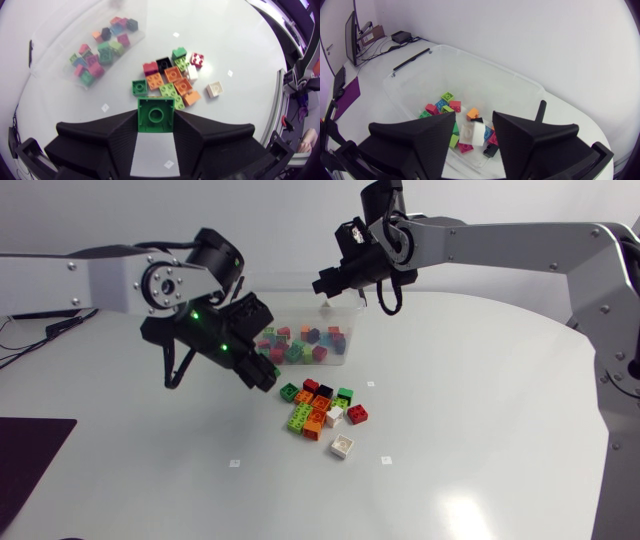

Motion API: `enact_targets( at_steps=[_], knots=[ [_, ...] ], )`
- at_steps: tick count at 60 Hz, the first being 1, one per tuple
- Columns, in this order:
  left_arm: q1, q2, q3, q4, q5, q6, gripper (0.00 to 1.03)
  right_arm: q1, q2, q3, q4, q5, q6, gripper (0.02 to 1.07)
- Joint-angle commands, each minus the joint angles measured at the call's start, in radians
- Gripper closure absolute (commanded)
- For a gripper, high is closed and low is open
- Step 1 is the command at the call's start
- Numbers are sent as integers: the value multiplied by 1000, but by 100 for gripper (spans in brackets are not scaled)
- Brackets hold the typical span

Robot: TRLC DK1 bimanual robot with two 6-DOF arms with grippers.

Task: Place the duplo bricks in the container

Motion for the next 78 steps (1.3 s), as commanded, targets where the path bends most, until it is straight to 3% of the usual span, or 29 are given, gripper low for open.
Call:
enact_targets(
  at_steps=[1, 21, 40, 65, 73, 78],
  knots=[
    [32, 8, 81, 27, 19, -30, 72, 11, 10, 27, 10, 10, 26, 13],
    [83, 130, 282, 162, 31, -116, 72, 0, -280, -280, 12, 2, -4, 9],
    [114, 241, 347, 360, 33, -194, 72, 57, -530, -656, -30, -19, -55, 10],
    [143, 396, 476, 424, 33, -231, 72, 233, -593, -972, -94, 30, -135, 10],
    [144, 443, 528, 421, 28, -242, 58, 241, -550, -978, -102, 38, -149, 10],
    [144, 456, 540, 421, 24, -244, 37, 242, -507, -963, -99, 39, -159, 10]
  ],
)
